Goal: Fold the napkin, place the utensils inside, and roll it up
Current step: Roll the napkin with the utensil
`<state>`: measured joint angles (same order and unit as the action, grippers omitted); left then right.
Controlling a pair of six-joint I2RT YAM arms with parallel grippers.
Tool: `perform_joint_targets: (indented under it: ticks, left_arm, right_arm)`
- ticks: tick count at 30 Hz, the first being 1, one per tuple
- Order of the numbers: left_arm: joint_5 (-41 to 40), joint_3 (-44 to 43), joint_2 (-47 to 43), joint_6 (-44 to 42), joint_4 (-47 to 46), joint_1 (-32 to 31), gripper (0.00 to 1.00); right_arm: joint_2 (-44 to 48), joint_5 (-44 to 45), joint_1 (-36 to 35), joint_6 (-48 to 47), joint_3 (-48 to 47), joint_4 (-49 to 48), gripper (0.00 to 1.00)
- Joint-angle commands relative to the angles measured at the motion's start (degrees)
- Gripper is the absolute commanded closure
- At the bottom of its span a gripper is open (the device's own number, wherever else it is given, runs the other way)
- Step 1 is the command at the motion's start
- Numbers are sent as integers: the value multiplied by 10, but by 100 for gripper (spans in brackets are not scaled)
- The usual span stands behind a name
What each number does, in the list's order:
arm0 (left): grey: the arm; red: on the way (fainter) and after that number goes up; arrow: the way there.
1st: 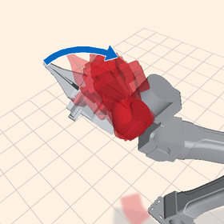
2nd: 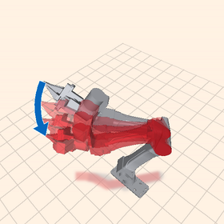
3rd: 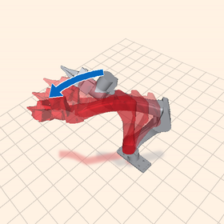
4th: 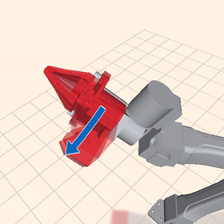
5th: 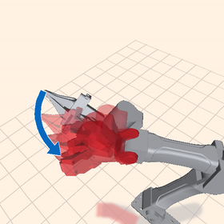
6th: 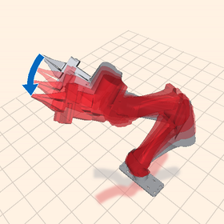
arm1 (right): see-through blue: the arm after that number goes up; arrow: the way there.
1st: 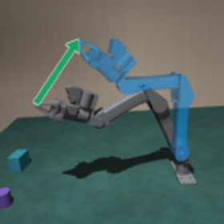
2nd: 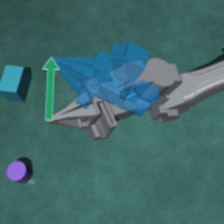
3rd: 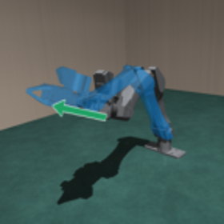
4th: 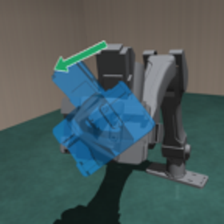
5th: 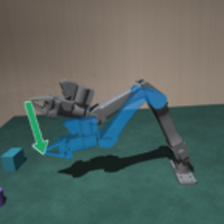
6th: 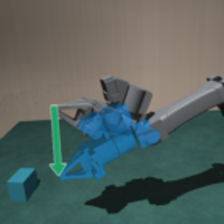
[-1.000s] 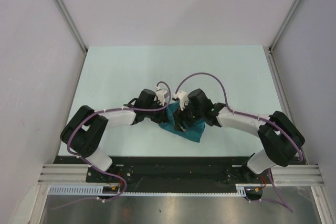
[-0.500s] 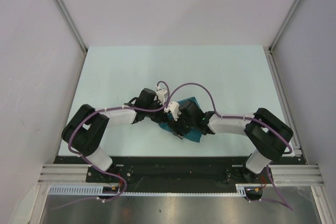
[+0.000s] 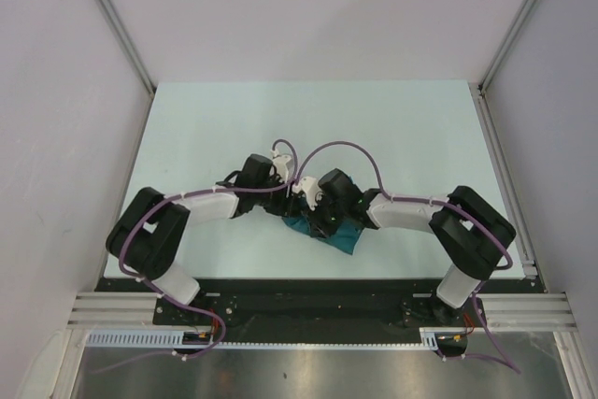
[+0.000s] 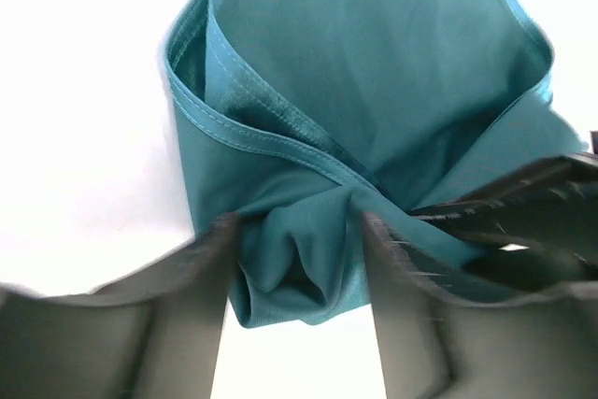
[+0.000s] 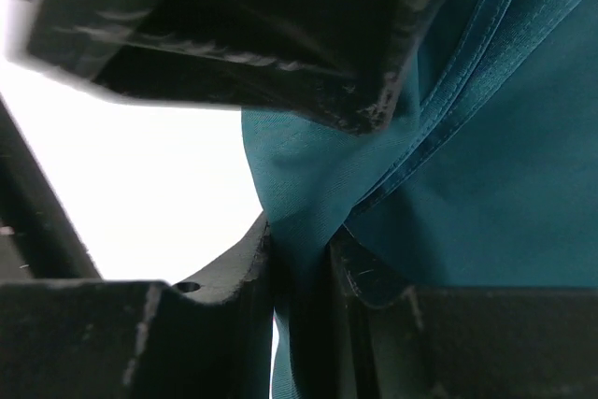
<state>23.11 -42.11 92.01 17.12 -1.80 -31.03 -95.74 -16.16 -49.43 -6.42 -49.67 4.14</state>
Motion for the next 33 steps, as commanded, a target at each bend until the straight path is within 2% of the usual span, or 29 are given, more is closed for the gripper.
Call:
perform_joint_targets:
  ticks: [1,3,7,12,19,22,24,25,27,28,30,31,32,33]
  left_arm:
    - [-17,0,-66,9,-4,18,34]
    - [-25,11,-85,14,-9,27,28]
    - [-13,51,-107,26,-34,40,23]
    - [9,71,-81,48,-59,47,22]
    - [55,91,-39,81,-144,60,26]
    - [67,97,-13,89,-170,61,34]
    - [71,100,2,91,-184,61,43]
    - [73,102,5,92,-189,61,51]
    - [77,103,18,96,-198,61,58]
    - [83,104,20,97,-202,61,68]
    - [86,104,22,99,-205,61,78]
    - [85,104,22,99,-203,61,86]
    - [85,103,20,98,-202,61,90]
    - [86,99,20,95,-194,61,94]
  right_arm:
    - [-44,-119,40,39,-12,41,83]
    - [-58,-160,51,43,-18,46,84]
    - [-90,-214,72,50,-24,46,86]
    - [-114,-267,101,61,-26,33,88]
    - [-135,-287,122,61,-27,32,88]
    - [-144,-290,125,61,-28,33,88]
    - [-146,-292,128,61,-29,31,88]
    - [-147,-291,129,61,-28,32,88]
    - [-147,-289,131,61,-29,32,86]
    - [-145,-284,132,62,-29,32,84]
    - [-132,-276,134,62,-32,36,74]
    - [-125,-262,134,62,-33,43,66]
    - [-118,-255,134,62,-36,48,54]
    - [-107,-245,134,62,-43,54,50]
